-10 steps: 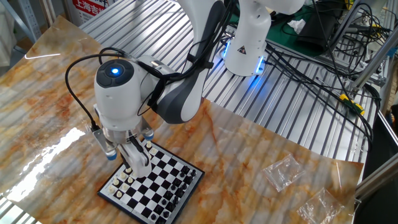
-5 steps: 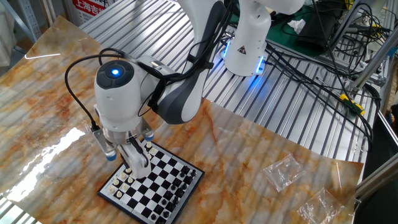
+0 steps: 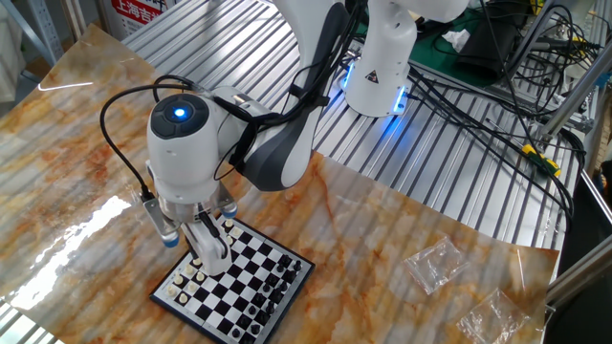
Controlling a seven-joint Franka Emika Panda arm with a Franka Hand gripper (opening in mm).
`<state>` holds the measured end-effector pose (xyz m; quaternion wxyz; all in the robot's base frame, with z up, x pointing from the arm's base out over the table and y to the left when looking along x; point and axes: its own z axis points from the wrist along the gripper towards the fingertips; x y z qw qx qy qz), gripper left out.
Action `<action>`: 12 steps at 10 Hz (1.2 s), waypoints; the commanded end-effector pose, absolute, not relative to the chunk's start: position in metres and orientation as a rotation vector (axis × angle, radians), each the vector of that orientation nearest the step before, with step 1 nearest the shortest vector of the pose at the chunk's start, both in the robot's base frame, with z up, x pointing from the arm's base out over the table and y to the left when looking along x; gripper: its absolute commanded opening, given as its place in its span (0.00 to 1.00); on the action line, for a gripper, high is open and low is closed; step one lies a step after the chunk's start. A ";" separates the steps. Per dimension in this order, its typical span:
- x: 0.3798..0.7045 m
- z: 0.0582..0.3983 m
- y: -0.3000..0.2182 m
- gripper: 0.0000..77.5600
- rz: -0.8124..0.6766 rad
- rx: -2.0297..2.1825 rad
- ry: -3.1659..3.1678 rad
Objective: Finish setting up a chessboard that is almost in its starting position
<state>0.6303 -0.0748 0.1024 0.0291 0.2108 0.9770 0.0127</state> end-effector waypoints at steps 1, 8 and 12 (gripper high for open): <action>0.630 0.101 -0.075 0.01 0.037 0.670 3.012; 0.630 0.101 -0.075 1.00 0.037 0.670 3.012; 0.630 0.101 -0.075 1.00 0.037 0.670 3.012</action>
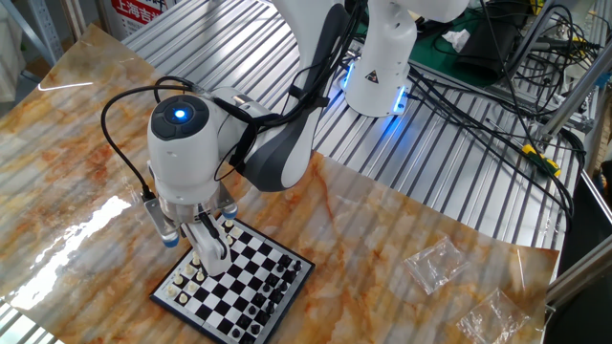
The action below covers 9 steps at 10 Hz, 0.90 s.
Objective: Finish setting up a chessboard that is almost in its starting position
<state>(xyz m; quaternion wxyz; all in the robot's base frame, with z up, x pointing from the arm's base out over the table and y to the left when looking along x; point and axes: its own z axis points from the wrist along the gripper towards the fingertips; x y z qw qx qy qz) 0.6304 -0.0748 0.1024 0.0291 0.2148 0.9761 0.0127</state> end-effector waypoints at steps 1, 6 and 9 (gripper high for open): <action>0.630 0.101 -0.075 1.00 0.037 0.670 3.012; 0.616 0.133 -0.067 1.00 0.038 0.692 3.014; 0.604 0.147 -0.057 1.00 0.039 0.668 3.035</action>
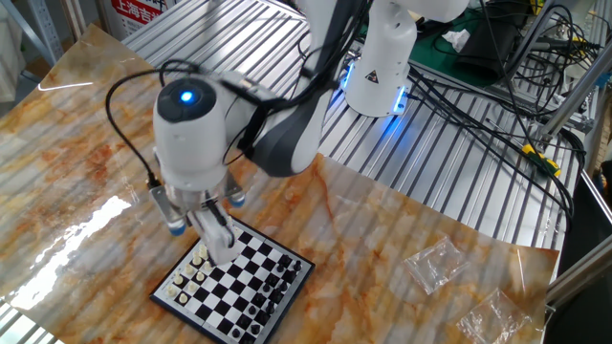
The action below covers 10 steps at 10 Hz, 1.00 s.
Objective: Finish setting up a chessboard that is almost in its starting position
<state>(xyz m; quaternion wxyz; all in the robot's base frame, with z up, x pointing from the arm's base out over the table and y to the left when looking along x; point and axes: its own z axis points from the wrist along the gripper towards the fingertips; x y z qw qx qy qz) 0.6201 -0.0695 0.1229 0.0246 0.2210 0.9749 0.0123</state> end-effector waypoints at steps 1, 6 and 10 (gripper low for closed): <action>0.597 0.154 -0.055 1.00 0.039 0.623 3.068; 0.576 0.174 -0.042 1.00 0.053 0.428 3.125; 0.567 0.180 -0.035 1.00 0.051 0.398 3.128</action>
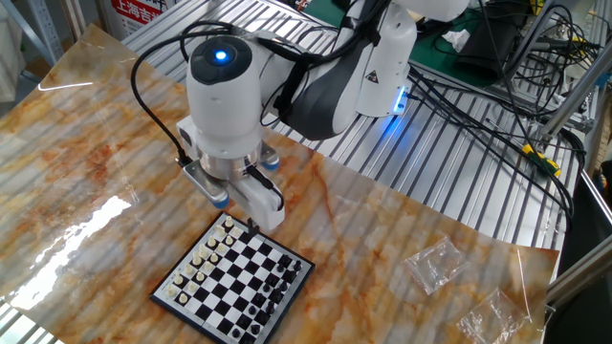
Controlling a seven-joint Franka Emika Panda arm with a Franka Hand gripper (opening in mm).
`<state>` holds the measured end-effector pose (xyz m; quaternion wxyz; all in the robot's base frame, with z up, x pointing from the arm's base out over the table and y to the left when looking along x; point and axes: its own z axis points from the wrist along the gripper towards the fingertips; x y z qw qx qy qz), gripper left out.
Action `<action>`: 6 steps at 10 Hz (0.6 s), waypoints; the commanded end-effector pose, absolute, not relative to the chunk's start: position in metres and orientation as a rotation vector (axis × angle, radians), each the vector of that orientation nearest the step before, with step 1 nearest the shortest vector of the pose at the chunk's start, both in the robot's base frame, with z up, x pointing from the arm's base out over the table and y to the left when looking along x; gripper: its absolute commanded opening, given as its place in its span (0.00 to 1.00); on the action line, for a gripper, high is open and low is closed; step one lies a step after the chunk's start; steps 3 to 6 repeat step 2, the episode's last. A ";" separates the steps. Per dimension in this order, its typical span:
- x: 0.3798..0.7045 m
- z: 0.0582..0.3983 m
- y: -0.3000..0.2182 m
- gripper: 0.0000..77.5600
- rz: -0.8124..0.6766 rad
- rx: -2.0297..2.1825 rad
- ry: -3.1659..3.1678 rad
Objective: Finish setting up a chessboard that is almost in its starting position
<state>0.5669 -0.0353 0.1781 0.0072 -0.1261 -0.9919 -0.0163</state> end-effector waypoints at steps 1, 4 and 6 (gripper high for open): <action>0.567 0.180 -0.035 1.00 -0.049 -0.396 -3.104; 0.567 0.180 -0.035 0.02 -0.049 -0.396 -3.104; 0.567 0.180 -0.035 0.02 -0.049 -0.396 -3.104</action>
